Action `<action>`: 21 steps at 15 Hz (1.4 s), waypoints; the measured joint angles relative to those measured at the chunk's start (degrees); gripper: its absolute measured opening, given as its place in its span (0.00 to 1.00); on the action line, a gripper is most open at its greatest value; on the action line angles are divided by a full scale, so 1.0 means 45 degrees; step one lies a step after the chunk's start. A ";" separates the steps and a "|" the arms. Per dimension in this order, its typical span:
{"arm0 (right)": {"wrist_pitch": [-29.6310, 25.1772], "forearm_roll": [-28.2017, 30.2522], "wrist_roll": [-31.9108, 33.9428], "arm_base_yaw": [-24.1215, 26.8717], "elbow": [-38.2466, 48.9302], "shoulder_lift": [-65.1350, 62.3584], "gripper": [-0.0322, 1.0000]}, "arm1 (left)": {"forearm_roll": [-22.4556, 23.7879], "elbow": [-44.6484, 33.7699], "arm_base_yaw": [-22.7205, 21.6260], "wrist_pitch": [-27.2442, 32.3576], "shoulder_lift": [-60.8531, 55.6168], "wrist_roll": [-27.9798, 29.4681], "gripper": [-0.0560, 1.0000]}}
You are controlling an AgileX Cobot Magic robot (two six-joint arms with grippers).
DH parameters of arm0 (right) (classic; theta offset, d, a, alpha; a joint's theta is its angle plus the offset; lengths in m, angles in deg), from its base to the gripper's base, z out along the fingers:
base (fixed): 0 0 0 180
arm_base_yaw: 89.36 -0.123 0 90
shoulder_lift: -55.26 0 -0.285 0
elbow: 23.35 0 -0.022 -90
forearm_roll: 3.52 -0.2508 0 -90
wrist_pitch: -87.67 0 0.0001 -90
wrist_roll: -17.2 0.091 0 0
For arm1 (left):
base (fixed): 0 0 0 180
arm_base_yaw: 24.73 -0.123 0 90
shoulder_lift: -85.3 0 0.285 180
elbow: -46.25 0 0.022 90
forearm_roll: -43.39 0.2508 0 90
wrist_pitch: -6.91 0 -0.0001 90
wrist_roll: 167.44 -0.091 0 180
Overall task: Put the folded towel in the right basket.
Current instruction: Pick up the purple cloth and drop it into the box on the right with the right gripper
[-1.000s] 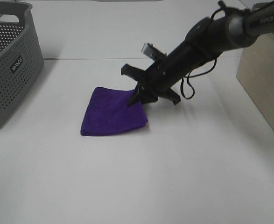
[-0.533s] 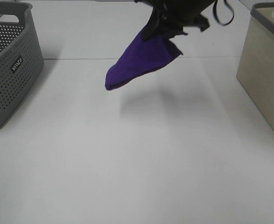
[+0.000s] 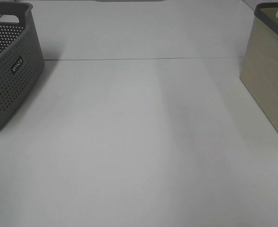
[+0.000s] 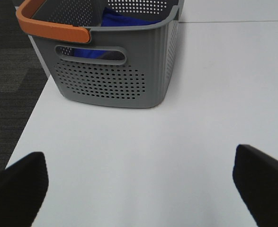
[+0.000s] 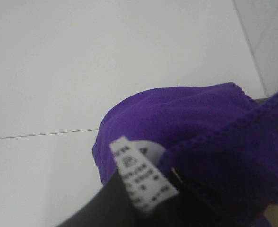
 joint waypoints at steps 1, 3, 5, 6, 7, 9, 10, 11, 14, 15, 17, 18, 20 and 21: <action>-0.0064 0.0000 0.0000 0.0764 0.0000 0.0038 0.08 | 0.0000 0.0000 0.0000 0.0000 0.0000 0.0000 0.99; -0.0140 -0.0076 0.0000 0.2177 0.0000 0.0178 0.08 | 0.0000 0.0000 0.0000 0.0000 0.0000 0.0000 0.99; -0.0637 -0.0076 -0.0140 0.3259 0.0000 0.0586 0.08 | 0.0000 0.0000 0.0000 0.0000 0.0000 0.0000 0.99; -0.0917 -0.0344 -0.0407 0.3540 0.0000 0.0879 0.08 | 0.0000 0.0000 0.0000 0.0000 0.0000 0.0000 0.99; -0.1120 -0.0560 -0.0586 0.3667 0.0000 0.1159 0.08 | 0.0000 0.0000 0.0000 0.0000 0.0000 0.0000 0.99; -0.1222 -0.0955 -0.0828 0.3667 0.0000 0.1833 0.08 | 0.0000 0.0000 0.0000 0.0000 0.0000 0.0000 0.99; -0.1337 -0.0955 -0.0853 0.3667 0.0000 0.2050 0.08 | 0.0000 0.0000 0.0000 0.0000 0.0000 0.0000 0.99; -0.1477 -0.0955 -0.0891 0.3667 0.0000 0.2292 0.08 | 0.0000 0.0000 0.0000 0.0000 0.0000 0.0000 0.99; -0.1541 -0.0993 -0.1210 0.3667 0.0000 0.2636 0.21 | 0.0000 0.0000 0.0000 0.0000 0.0000 0.0000 0.99; -0.1541 -0.1082 -0.1388 0.3667 0.0000 0.2636 0.36 | 0.0000 0.0000 0.0000 0.0000 0.0000 0.0000 0.99; -0.1528 -0.1210 -0.1413 0.3667 -0.0013 0.2636 0.72 | 0.0000 0.0000 0.0000 0.0000 0.0000 0.0000 0.99; -0.1528 -0.1439 -0.1541 0.3667 -0.0013 0.2636 0.77 | 0.0000 0.0000 0.0000 0.0000 0.0000 0.0000 0.99; -0.1630 -0.1833 -0.2088 0.3667 -0.0013 0.2610 0.87 | 0.0000 0.0000 0.0000 0.0000 0.0000 0.0000 0.99; -0.1935 -0.2075 -0.2725 0.3654 -0.0013 0.2546 0.88 | 0.0000 0.0000 0.0000 0.0000 0.0000 0.0000 0.99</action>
